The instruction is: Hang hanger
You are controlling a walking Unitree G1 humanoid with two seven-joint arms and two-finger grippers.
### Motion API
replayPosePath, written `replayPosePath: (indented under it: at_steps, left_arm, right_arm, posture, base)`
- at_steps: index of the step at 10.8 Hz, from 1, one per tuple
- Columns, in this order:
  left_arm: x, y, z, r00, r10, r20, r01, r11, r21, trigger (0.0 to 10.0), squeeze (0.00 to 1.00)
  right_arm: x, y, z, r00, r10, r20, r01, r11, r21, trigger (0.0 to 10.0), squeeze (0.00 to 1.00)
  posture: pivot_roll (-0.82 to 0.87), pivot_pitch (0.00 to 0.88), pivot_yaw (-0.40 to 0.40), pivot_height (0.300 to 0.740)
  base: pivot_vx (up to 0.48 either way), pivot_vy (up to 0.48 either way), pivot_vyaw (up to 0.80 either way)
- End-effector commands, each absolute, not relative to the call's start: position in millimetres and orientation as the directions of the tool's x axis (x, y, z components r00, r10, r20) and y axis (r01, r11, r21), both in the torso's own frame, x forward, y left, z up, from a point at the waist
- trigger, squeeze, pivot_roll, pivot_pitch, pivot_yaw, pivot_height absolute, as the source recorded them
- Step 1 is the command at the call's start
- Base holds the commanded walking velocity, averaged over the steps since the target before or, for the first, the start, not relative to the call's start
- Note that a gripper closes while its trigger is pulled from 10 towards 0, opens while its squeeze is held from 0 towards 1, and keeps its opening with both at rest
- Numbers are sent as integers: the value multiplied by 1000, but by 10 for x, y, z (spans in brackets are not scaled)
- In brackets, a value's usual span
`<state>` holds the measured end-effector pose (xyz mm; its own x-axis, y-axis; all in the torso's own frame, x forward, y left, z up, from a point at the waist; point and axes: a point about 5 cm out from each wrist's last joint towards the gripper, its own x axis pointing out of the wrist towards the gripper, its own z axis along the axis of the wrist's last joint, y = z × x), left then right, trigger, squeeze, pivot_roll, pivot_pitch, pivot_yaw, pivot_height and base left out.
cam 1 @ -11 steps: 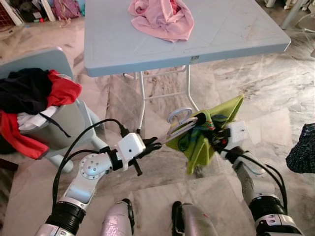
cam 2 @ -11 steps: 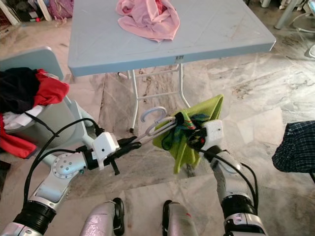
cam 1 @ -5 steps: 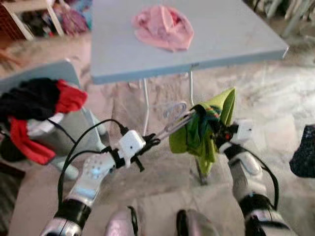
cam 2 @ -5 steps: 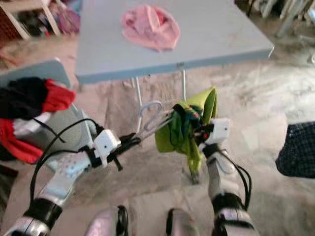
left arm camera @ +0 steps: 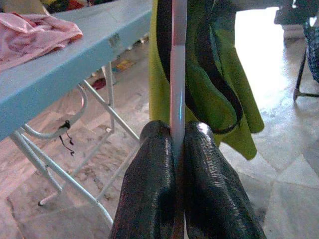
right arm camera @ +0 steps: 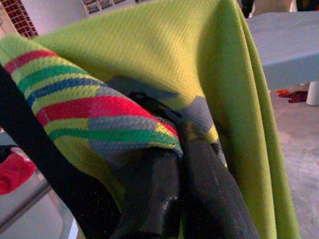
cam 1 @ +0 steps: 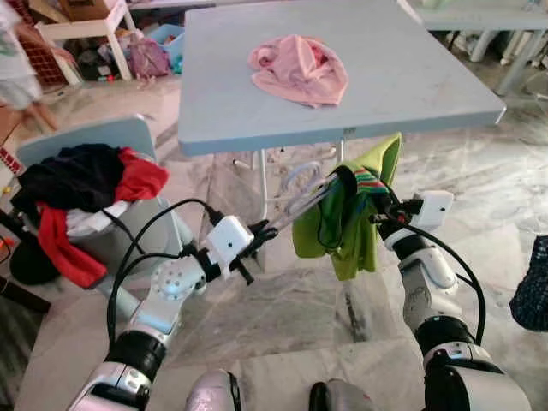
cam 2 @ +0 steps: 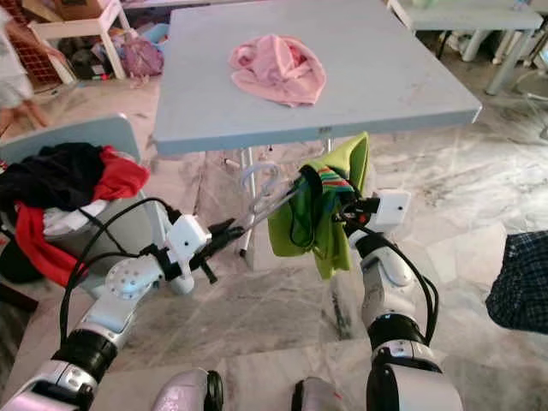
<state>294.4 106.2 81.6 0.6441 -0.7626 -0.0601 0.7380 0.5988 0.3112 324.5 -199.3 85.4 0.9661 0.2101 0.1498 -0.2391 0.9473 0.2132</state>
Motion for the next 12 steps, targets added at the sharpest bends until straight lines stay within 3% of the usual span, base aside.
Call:
replayPosePath:
  at_steps: [1,2,4,5,8,9,10,11,12]
  left_arm:
    - [2989,1064,914,656,-755,-6,714,618,329,0,0]
    - [2974,1055,919,647,-762,-6,720,609,334,0,0]
    - [2840,1132,683,622,-764,-170,767,552,327,0,0]
    - [2790,1242,543,649,-723,-237,757,584,293,0,0]
    - [2545,1197,471,570,-792,-218,818,523,239,0,0]
    - [2535,1187,502,584,-790,-187,807,539,240,0,0]
    - [2554,1235,555,660,-741,-125,740,612,279,0,0]
    - [2590,1365,603,810,-586,-30,567,768,298,0,0]
    - [2575,1458,598,891,-454,27,434,867,244,0,0]
  right_arm:
    - [3282,-2024,920,968,179,178,-214,956,200,0,0]
    - [3305,-2052,971,969,152,196,-190,963,192,0,0]
    - [3424,-2135,1262,953,66,294,-123,977,177,0,0]
    - [3485,-2170,1439,937,17,348,-83,981,175,0,0]
    - [3632,-2274,1690,923,-148,356,107,985,132,0,0]
    - [3634,-2299,1638,929,-190,318,170,981,88,0,0]
    - [3593,-2371,1569,926,-240,292,247,969,14,0,0]
    - [3508,-2499,1436,928,-277,247,296,954,-43,0,0]
    - [3420,-2596,1315,935,-284,215,308,948,-86,0,0]
  posture:
    - [14,12,31,740]
    - [15,19,31,740]
    - [20,43,34,740]
    - [19,47,33,740]
    - [24,46,27,740]
    - [31,51,21,740]
    - [32,53,19,740]
    - [36,51,19,740]
    - [39,51,19,740]
  base:
    - [0,0,0]
    - [0,0,0]
    - [0,0,0]
    - [0,0,0]
    - [0,0,0]
    - [0,0,0]
    - [0,0,0]
    - [0,0,0]
    - [0,0,0]
